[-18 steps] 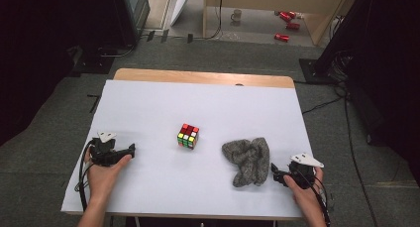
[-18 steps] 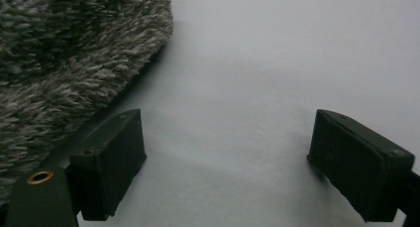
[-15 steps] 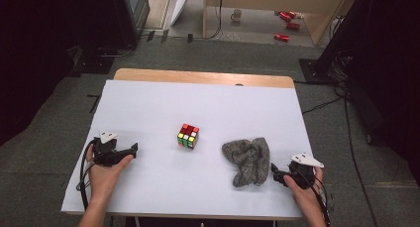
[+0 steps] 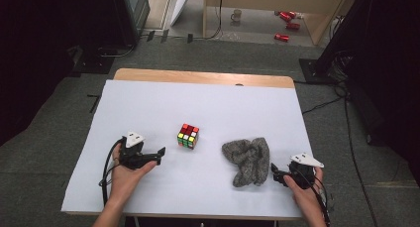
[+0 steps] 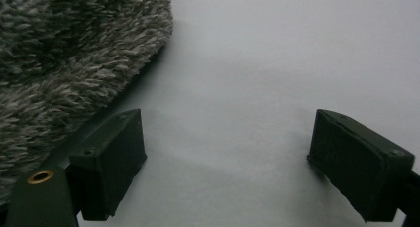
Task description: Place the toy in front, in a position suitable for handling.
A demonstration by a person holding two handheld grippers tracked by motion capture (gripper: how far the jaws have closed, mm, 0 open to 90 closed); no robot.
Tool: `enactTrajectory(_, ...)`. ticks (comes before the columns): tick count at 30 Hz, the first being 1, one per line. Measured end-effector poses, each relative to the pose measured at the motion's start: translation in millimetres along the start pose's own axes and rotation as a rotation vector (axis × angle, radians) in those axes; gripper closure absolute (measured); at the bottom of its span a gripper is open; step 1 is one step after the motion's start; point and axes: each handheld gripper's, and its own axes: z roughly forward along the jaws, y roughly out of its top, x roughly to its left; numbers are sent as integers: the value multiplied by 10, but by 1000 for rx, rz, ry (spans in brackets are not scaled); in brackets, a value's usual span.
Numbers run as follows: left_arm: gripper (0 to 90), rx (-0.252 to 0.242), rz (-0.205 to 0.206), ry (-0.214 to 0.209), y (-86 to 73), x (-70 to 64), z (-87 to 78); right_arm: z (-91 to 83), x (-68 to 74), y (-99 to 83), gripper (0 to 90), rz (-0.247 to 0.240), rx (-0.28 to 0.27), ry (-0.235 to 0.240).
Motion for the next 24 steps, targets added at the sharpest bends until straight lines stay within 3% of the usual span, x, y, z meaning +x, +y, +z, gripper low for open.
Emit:
enactTrajectory(3,76,-3,23,-16,14,-93,26,0,0,0,136,0,0,0)
enactTrajectory(4,76,-2,44,-38,29,-199,66,0,2,0,136,1,0,-1)
enactTrajectory(7,76,2,62,-62,36,-315,140,0,2,-1,136,1,0,-1)
enactTrajectory(14,76,12,72,-80,70,-521,329,0,2,-1,136,1,0,-1)
enactTrajectory(17,80,14,65,-78,87,-565,392,-1,2,-1,136,1,0,-1)
enactTrajectory(24,131,17,21,-14,133,-660,594,-1,1,-2,136,1,-1,-1)
